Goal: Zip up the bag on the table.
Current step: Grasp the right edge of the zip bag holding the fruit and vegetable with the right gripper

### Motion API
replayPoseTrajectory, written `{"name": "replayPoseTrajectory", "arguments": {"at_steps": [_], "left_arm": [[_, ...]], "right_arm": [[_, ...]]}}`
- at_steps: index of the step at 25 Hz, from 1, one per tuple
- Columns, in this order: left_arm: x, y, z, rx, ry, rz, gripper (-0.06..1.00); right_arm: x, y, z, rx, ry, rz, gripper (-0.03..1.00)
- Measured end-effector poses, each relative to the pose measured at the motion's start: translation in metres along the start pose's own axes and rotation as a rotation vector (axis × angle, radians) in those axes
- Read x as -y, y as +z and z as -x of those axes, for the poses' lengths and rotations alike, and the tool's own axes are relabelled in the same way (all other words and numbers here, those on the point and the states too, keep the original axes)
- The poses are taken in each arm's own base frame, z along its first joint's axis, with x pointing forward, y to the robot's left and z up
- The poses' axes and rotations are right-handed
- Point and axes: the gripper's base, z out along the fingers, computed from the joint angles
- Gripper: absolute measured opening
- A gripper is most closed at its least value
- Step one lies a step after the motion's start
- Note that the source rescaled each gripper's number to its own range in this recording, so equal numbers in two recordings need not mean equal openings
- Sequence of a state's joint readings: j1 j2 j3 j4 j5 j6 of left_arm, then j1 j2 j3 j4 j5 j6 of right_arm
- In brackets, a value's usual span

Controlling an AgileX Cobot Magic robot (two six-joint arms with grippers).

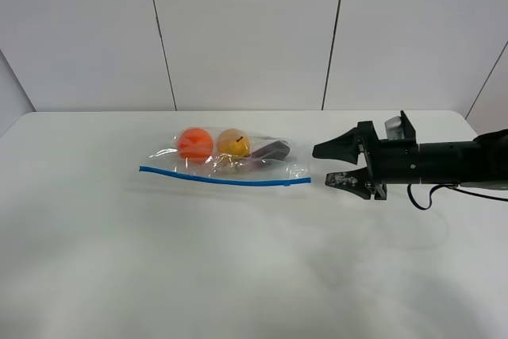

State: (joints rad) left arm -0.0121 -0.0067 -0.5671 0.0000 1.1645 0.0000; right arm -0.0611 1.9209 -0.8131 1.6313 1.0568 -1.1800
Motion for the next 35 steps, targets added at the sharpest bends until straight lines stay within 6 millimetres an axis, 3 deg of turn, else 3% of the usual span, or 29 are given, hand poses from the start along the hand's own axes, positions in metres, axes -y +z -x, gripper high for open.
{"name": "replayPoseTrajectory", "arguments": {"at_steps": [8, 17, 25, 35], "left_arm": [[0.000, 0.000, 0.000, 0.000, 0.000, 0.000, 1.00], [0.000, 0.000, 0.000, 0.000, -0.006, 0.000, 1.00], [0.000, 0.000, 0.000, 0.000, 0.000, 0.000, 1.00], [0.000, 0.000, 0.000, 0.000, -0.006, 0.000, 1.00]], "right_arm": [[-0.006, 0.060, 0.008, -0.079, -0.051, -0.001, 0.93], [0.004, 0.061, 0.009, -0.115, -0.053, -0.109, 0.89], [0.000, 0.063, 0.013, -0.066, -0.030, -0.080, 0.88], [-0.017, 0.089, -0.002, -0.075, -0.089, -0.042, 0.85]]}}
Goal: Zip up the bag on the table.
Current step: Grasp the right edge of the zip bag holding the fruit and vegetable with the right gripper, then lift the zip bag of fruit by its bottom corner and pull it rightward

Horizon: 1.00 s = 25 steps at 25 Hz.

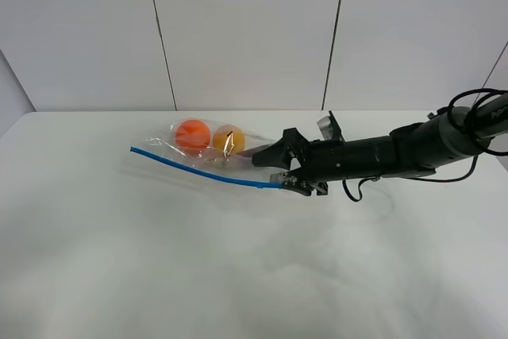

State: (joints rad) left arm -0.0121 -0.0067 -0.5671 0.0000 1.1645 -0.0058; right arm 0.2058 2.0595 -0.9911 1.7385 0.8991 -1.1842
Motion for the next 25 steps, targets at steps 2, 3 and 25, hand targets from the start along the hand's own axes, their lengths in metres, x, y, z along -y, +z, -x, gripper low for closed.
{"name": "replayPoseTrajectory", "arguments": {"at_steps": [2, 3, 25], "left_arm": [[0.0000, 0.0000, 0.0000, 0.000, 0.006, 0.000, 1.00], [0.0000, 0.0000, 0.0000, 0.000, 0.006, 0.000, 1.00], [0.0000, 0.0000, 0.0000, 0.000, 0.006, 0.000, 1.00]], "right_arm": [[0.0006, 0.0000, 0.0004, 0.005, 0.002, -0.007, 0.85], [0.0007, 0.0000, 0.0005, 0.006, 0.002, -0.008, 0.85], [0.0073, -0.0003, 0.0033, 0.036, -0.009, -0.080, 0.00]]}}
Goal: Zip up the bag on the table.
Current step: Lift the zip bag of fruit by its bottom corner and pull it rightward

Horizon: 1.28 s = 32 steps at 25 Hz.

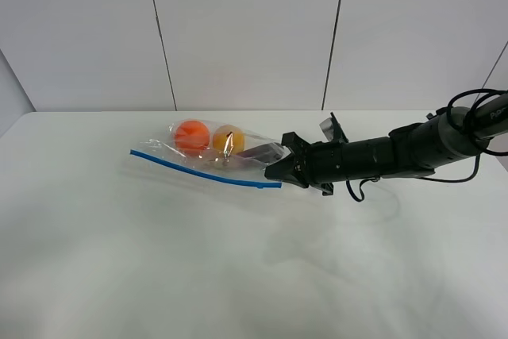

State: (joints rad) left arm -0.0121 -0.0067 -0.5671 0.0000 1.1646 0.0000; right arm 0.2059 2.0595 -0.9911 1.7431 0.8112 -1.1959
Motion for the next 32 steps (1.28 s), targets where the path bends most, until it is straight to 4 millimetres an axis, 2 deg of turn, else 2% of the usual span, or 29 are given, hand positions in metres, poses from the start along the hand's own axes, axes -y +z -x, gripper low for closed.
{"name": "replayPoseTrajectory", "arguments": {"at_steps": [5, 9, 12, 16, 18, 21, 24, 27, 32], "left_arm": [[0.000, 0.000, 0.000, 0.003, -0.002, -0.005, 1.00], [0.011, -0.004, 0.006, 0.059, 0.083, -0.119, 1.00], [0.029, -0.005, 0.023, 0.208, 0.302, -0.302, 1.00], [0.051, 0.000, 0.047, 0.432, 0.739, -0.492, 1.00], [0.059, 0.007, 0.060, 0.529, 0.896, -0.558, 1.00], [0.066, 0.023, 0.077, 0.646, 1.040, -0.615, 1.00], [0.071, 0.045, 0.096, 0.715, 1.002, -0.685, 1.00], [0.073, 0.074, 0.105, 0.688, 0.978, -0.730, 1.00], [0.072, 0.127, 0.110, 0.622, 0.999, -0.739, 1.00]], "right_arm": [[-0.001, 0.000, 0.000, -0.002, -0.002, 0.006, 0.00], [-0.001, 0.000, -0.001, -0.007, -0.009, 0.013, 0.00], [-0.001, 0.000, -0.001, -0.013, -0.017, 0.011, 0.00], [-0.002, 0.000, -0.002, -0.025, -0.023, 0.025, 0.00], [-0.003, 0.000, -0.003, -0.031, -0.024, 0.038, 0.00], [-0.005, 0.000, -0.004, -0.039, -0.029, 0.061, 0.00], [-0.006, 0.000, -0.004, -0.042, -0.044, 0.071, 0.00], [-0.006, 0.000, -0.004, -0.042, -0.049, 0.071, 0.00], [-0.007, 0.000, -0.004, -0.040, -0.045, 0.076, 0.00]]}}
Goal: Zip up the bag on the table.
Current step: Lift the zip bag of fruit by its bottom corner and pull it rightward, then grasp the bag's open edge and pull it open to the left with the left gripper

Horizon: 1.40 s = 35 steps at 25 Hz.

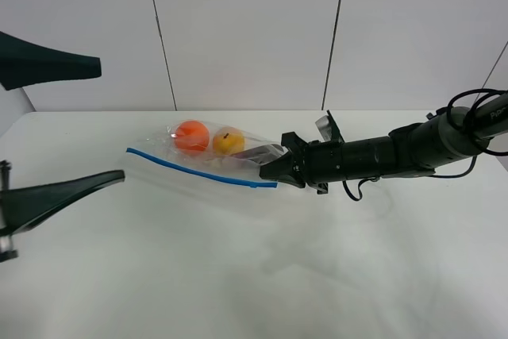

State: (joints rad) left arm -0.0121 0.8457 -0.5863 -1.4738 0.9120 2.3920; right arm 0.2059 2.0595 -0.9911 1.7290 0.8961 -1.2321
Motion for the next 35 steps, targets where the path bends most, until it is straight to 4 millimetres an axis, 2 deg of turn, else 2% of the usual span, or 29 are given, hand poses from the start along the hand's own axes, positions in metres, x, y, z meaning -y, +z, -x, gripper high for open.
{"name": "replayPoseTrajectory", "arguments": {"at_steps": [4, 7, 13, 18, 25, 31, 35], "left_arm": [[-0.016, 0.021, -0.025, 0.004, 0.017, 0.071, 1.00], [-0.018, 0.036, -0.048, -0.036, 0.072, 0.043, 1.00], [0.006, 0.079, -0.085, -0.114, 0.084, -0.136, 1.00], [0.028, 0.115, -0.095, -0.145, 0.099, -0.276, 1.00], [0.040, 0.160, -0.087, -0.104, 0.139, -0.371, 1.00], [0.045, 0.180, -0.104, -0.215, 0.158, -0.390, 0.99], [0.041, 0.191, -0.118, -0.294, 0.169, -0.380, 0.89]], "right_arm": [[0.000, 0.000, 0.000, 0.000, -0.001, 0.001, 0.00], [0.000, 0.000, 0.000, 0.003, 0.001, 0.002, 0.00], [-0.001, 0.000, 0.002, 0.012, 0.002, 0.009, 0.00], [-0.005, 0.000, 0.002, 0.005, -0.001, 0.041, 0.00], [-0.008, 0.000, 0.001, -0.009, -0.002, 0.080, 0.00], [-0.011, 0.000, 0.000, -0.017, -0.002, 0.104, 0.00], [-0.010, 0.000, 0.000, -0.018, -0.002, 0.103, 0.00]]}}
